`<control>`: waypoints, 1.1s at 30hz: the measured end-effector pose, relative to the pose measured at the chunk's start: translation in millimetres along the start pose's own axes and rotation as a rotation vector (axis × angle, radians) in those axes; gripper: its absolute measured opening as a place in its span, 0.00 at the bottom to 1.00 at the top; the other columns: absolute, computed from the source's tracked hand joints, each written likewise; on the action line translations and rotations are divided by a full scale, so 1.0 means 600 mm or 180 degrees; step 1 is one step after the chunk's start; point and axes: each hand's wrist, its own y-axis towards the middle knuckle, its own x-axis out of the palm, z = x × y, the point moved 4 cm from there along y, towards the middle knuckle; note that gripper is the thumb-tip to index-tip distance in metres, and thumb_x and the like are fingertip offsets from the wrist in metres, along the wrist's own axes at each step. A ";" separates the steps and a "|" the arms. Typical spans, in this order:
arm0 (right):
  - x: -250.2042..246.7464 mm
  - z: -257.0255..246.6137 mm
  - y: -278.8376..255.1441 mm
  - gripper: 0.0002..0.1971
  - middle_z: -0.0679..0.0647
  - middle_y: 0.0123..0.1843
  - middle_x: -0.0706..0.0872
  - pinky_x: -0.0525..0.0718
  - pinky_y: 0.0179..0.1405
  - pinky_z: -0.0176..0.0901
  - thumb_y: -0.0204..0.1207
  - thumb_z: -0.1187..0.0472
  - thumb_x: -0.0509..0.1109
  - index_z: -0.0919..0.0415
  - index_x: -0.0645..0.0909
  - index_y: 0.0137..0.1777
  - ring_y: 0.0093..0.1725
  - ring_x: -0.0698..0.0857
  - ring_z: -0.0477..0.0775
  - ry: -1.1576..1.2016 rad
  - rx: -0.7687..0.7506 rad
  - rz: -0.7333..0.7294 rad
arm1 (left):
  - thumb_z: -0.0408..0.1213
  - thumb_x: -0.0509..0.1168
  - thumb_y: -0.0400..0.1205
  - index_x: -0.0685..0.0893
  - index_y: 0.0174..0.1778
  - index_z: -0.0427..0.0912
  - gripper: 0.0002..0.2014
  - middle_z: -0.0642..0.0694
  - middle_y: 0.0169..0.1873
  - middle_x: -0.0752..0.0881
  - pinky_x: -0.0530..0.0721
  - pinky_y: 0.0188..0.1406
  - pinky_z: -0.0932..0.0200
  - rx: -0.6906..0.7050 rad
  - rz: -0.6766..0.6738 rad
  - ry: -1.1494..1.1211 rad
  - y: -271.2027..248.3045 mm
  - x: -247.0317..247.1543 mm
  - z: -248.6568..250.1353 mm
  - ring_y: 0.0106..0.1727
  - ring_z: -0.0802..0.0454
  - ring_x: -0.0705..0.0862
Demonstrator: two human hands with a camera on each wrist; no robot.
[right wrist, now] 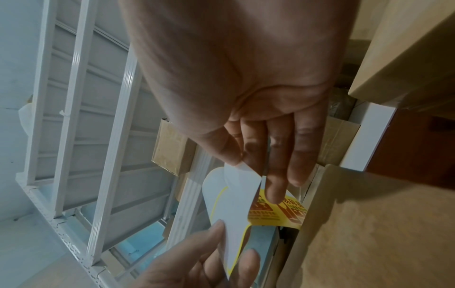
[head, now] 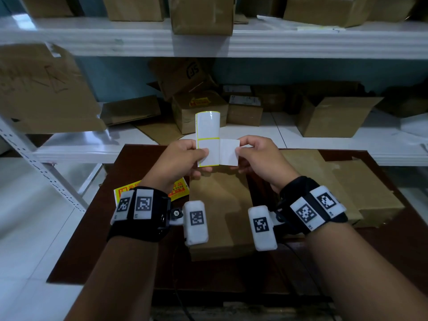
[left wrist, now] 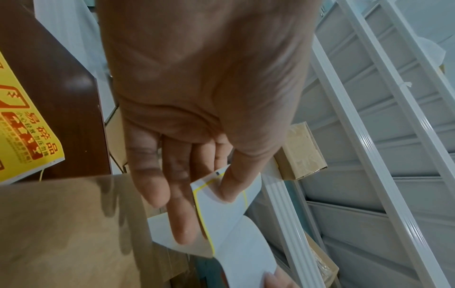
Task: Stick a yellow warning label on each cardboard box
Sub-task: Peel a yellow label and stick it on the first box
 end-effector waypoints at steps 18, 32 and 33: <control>-0.009 0.002 0.004 0.11 0.59 0.36 0.88 0.86 0.38 0.47 0.81 0.69 0.65 0.57 0.83 0.40 0.35 0.88 0.53 -0.0006 -0.0007 0.0036 | 0.33 0.67 0.85 0.88 0.48 0.38 0.05 0.57 0.23 0.88 0.80 0.27 0.65 0.0172 0.0303 0.0230 0.002 -0.022 -0.003 0.32 0.55 0.91; -0.025 0.004 0.007 0.11 0.56 0.39 0.89 0.89 0.37 0.44 0.82 0.67 0.65 0.56 0.83 0.39 0.37 0.88 0.51 -0.0052 0.0039 0.0148 | 0.34 0.66 0.86 0.88 0.55 0.37 0.08 0.45 0.45 0.90 0.86 0.29 0.64 0.0153 0.0531 0.0216 0.010 -0.042 -0.016 0.35 0.54 0.92; -0.026 0.006 0.007 0.12 0.55 0.37 0.88 0.89 0.37 0.44 0.82 0.67 0.65 0.56 0.83 0.39 0.36 0.87 0.51 -0.0040 0.0046 0.0158 | 0.33 0.65 0.86 0.88 0.56 0.38 0.08 0.44 0.46 0.90 0.86 0.29 0.64 0.0157 0.0545 0.0207 0.010 -0.042 -0.017 0.35 0.54 0.91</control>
